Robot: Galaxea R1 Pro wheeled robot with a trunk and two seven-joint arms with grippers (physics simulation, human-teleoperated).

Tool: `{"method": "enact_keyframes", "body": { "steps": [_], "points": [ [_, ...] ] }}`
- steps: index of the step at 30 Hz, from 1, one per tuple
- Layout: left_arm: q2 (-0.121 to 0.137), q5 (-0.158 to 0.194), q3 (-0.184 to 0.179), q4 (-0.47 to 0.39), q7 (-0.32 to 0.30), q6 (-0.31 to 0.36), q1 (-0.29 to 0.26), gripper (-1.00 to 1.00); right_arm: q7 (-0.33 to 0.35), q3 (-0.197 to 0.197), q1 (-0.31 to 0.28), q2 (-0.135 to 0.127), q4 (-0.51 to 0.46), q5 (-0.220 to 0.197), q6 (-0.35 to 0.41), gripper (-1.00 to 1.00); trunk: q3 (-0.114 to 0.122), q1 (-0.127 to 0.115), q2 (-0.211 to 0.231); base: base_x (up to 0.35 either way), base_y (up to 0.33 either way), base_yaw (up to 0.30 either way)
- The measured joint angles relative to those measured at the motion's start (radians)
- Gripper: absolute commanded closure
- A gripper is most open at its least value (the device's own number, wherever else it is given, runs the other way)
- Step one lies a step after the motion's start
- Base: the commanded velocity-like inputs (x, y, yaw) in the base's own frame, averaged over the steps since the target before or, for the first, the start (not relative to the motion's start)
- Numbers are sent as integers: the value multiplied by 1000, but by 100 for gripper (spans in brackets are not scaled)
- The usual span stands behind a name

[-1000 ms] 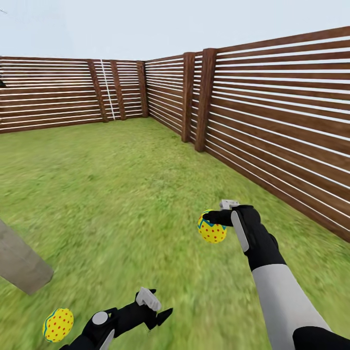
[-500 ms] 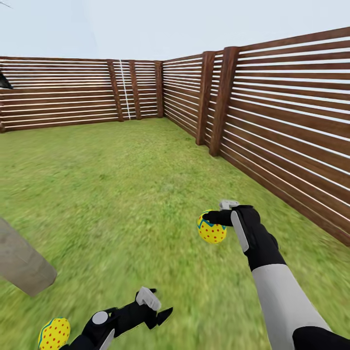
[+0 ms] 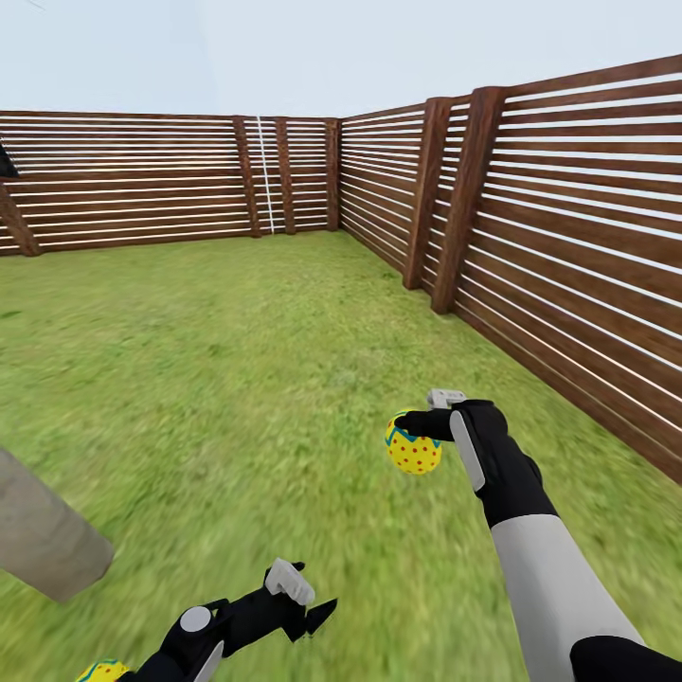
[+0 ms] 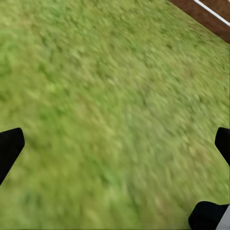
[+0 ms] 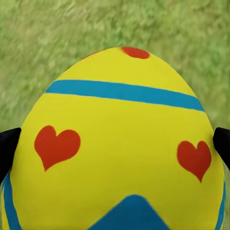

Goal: Take the three Easter eggs out of the wicker basket on the lawn in the garden, then place them on the lawn next to a single tree (choose any tree) so that all three eggs are next to the same tree and none are left in the basket.

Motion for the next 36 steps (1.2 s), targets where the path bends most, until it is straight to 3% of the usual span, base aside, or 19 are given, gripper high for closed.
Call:
{"method": "enact_keyframes", "body": {
  "steps": [25, 36],
  "points": [
    [0, 0, 0, -6, -1, 0, 0, -100, 0, 0, 0, -1, 1, -2, 0, 100, 0, 0, 0, 333, -46, 2],
    [0, 0, 0, -8, -1, 0, 0, -100, 0, -1, 0, -1, 2, -3, 0, 100, 0, 0, 0, 333, -96, 246]
  ]
}}
